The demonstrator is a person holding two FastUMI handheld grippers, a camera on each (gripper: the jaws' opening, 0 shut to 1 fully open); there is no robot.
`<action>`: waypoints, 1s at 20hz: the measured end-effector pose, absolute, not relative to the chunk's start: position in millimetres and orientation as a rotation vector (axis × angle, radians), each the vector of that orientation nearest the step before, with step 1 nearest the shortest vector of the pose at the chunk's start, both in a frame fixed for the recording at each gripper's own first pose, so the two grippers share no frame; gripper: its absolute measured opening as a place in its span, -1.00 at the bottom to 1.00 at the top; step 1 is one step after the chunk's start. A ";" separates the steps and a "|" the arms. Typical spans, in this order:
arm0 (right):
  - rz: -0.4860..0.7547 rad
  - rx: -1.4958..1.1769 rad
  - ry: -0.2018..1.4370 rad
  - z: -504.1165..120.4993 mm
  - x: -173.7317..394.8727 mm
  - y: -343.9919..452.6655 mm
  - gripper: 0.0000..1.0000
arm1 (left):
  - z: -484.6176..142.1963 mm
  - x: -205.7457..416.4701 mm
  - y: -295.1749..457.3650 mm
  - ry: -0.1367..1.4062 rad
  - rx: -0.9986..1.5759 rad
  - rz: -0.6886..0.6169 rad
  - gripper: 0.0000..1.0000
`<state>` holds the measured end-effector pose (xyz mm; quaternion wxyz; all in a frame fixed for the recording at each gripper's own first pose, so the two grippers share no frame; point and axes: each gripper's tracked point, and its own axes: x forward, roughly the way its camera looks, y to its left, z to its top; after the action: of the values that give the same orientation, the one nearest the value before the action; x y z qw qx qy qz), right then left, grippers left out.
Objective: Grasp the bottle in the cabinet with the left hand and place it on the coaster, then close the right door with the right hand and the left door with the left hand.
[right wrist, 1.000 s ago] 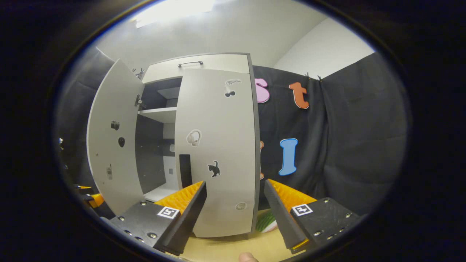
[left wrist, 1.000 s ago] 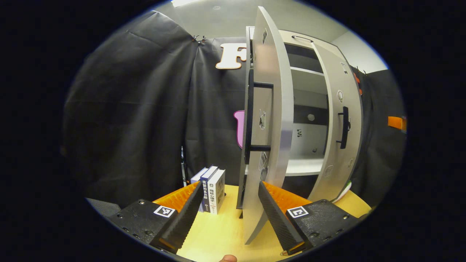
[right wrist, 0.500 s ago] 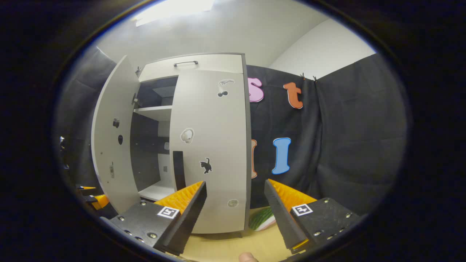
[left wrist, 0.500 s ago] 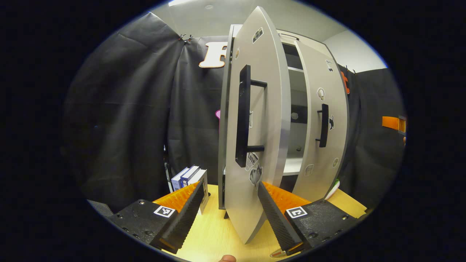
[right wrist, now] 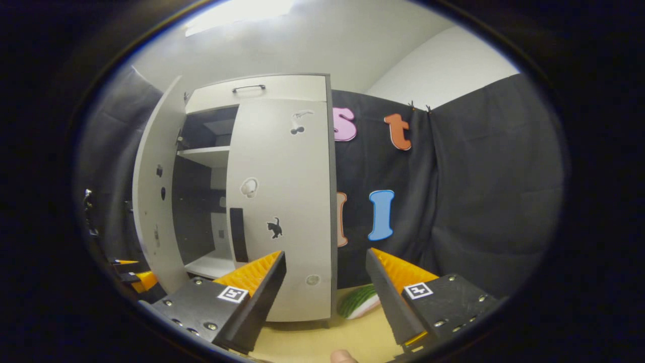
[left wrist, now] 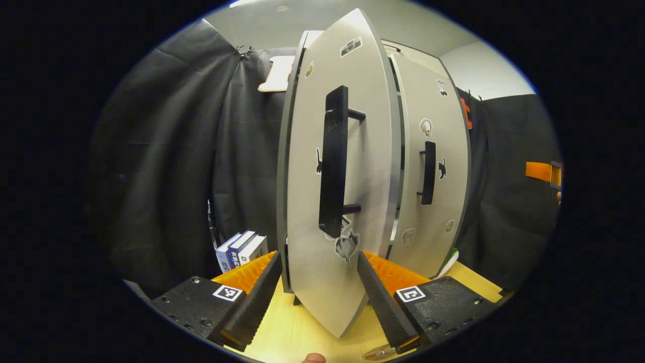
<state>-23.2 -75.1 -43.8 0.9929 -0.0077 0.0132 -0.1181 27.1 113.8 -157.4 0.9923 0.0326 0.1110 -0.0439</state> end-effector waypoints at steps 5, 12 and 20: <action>-0.254 -0.011 0.022 -44.2 -25.6 -84.2 0.94 | -156.1 35.2 96.8 0.216 0.066 -0.116 0.90; -0.287 0.005 0.010 -42.1 -28.2 -102.6 0.94 | -157.5 44.0 55.8 0.218 0.049 -0.190 0.90; -0.306 0.005 0.019 -46.4 -33.0 -114.6 0.94 | -156.4 45.7 34.0 0.222 0.038 -0.216 0.90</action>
<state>-33.0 -114.6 -46.4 0.9883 0.0026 0.0093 -0.1522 45.7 34.0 -156.4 0.9879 0.0189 0.1104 -0.1077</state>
